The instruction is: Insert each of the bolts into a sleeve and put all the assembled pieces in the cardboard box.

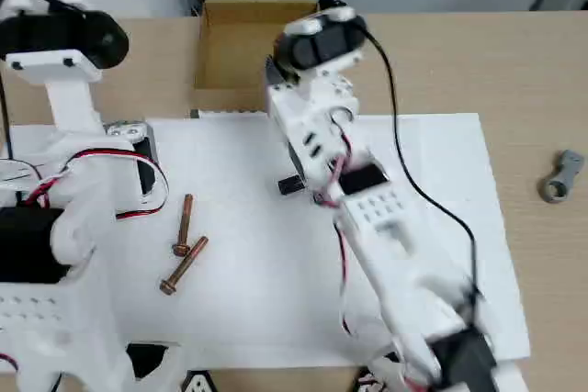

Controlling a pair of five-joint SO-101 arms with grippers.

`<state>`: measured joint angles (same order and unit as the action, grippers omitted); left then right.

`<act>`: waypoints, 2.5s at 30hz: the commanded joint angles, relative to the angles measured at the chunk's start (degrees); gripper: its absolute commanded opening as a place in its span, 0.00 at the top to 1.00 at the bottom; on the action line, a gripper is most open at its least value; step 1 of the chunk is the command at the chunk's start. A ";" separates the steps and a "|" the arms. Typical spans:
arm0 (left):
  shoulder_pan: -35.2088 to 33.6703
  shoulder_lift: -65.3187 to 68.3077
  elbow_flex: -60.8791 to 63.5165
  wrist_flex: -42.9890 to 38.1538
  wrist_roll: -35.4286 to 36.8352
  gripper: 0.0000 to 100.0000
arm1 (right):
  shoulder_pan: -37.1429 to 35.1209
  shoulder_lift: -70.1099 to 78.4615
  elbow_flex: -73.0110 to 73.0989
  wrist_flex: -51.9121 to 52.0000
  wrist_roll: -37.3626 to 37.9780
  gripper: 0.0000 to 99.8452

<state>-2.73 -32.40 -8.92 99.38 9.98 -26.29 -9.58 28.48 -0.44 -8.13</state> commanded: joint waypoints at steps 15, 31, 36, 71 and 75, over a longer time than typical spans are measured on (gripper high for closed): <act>-1.93 -10.37 14.55 0.26 -0.44 0.99 | 5.14 43.47 -42.64 -8.48 -0.44 1.00; -1.93 -10.99 18.77 -1.58 -0.53 0.99 | 5.58 58.51 -55.12 -5.93 -0.35 0.83; -1.93 -10.90 18.86 -3.52 -0.44 0.99 | 6.02 57.19 -55.21 -5.58 -0.35 0.83; -1.93 39.21 20.44 -5.71 -0.35 0.90 | 6.29 27.47 -55.12 60.00 -0.62 0.99; -1.93 43.52 20.53 -7.03 -0.35 0.90 | 6.29 27.56 -55.03 60.00 -0.62 0.99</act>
<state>-4.40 9.89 11.74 93.67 9.98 -20.66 21.89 -23.74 59.16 -8.13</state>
